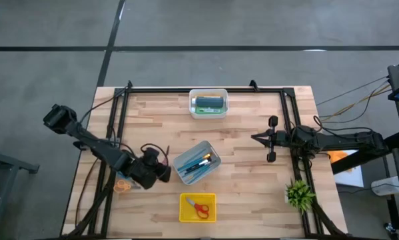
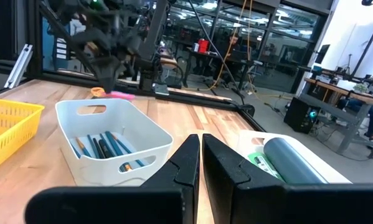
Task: Pick & Place Paint Supplies
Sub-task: Put the pink scissors into the yellow bin
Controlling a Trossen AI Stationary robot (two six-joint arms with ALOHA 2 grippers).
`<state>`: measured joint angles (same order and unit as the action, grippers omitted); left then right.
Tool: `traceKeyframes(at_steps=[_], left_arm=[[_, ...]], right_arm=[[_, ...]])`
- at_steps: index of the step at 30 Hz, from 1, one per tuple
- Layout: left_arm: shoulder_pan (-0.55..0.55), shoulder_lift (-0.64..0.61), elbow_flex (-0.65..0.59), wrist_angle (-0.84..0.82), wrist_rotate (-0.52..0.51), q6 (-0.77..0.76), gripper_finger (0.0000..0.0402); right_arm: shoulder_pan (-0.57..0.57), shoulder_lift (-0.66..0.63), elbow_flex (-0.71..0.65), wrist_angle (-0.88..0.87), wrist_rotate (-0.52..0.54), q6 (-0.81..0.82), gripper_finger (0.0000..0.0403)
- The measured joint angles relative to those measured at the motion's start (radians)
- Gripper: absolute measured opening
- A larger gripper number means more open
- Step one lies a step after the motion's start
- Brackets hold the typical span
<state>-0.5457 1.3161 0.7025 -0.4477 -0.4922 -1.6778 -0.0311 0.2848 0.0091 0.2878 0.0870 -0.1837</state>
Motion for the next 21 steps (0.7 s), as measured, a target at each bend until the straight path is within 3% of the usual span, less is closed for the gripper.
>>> traceKeyframes(at_steps=[6, 12, 17, 21], left_arm=[[-0.058, 0.001, 0.084, -0.001, -0.117, 0.204, 0.0006], [-0.086, 0.001, 0.104, 0.136, -0.128, 0.436, 0.0002], [-0.093, 0.005, 0.094, 0.286, -0.065, 0.748, 0.0], [-0.095, 0.005, 0.094, 0.389, 0.061, 1.056, 0.0]], right_arm=[[0.0, 0.0, 0.0, 0.0, 0.0, 0.0, 0.0015], [0.0, 0.0, 0.0, 0.0, 0.0, 0.0, 0.0015], [0.0, 0.0, 0.0, 0.0, 0.0, 0.0, 0.0015], [0.0, 0.0, 0.0, 0.0, 0.001, 0.0, 0.0015]])
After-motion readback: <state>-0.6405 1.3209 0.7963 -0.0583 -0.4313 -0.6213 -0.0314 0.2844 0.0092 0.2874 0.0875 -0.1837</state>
